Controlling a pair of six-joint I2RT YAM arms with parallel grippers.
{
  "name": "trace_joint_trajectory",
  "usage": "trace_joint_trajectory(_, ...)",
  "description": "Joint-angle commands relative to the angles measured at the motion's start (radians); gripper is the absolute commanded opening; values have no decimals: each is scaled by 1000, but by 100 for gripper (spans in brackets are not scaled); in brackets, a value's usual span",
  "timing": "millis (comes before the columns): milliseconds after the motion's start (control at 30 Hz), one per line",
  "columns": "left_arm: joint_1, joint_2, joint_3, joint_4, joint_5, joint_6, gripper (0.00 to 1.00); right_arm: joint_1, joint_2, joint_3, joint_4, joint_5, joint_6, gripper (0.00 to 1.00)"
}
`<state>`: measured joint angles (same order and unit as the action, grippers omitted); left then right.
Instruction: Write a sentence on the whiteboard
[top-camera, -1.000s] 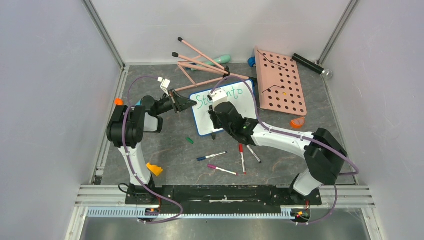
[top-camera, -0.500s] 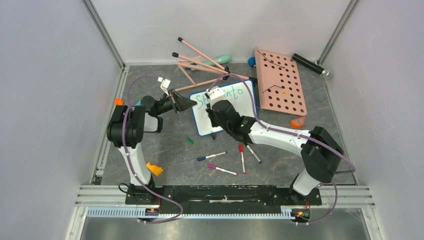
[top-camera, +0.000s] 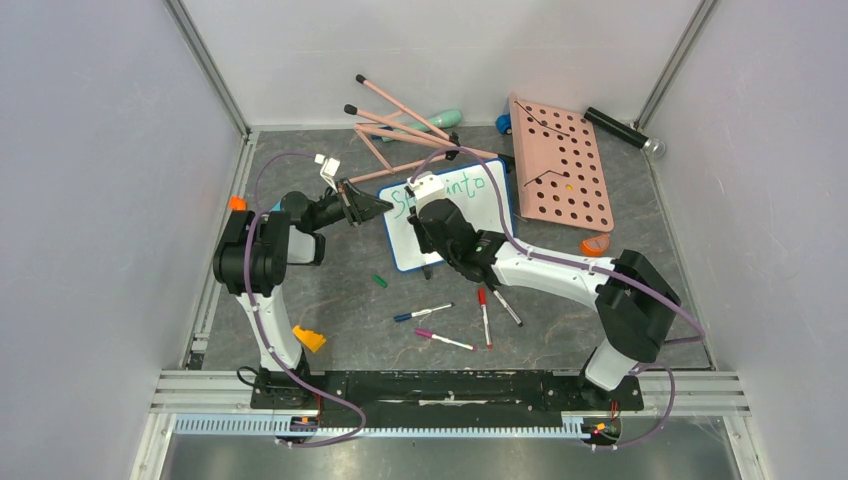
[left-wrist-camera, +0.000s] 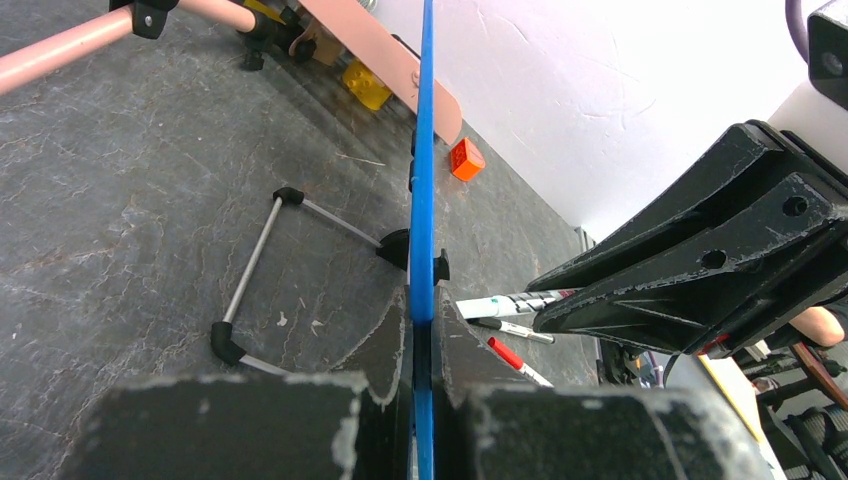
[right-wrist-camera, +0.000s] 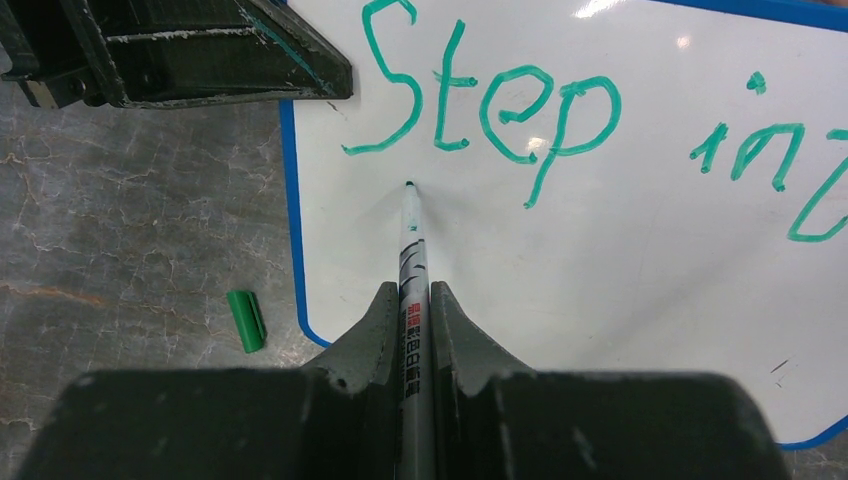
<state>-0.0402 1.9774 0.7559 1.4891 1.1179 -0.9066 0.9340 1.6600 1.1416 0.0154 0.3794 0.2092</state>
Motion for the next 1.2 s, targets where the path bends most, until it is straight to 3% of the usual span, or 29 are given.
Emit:
trace_joint_trajectory(0, 7, -16, 20, 68, 16, 66, 2, -1, 4, 22, -12, 50, 2, 0)
trace_joint_trajectory(533, 7, -14, 23, 68, 18, 61, 2, -1, -34, -43, -14, 50, 21, 0)
trace_joint_trajectory(1167, 8, -11, 26, 68, 17, 58, 2, -15, 21, 74, -74, 83, -12, 0)
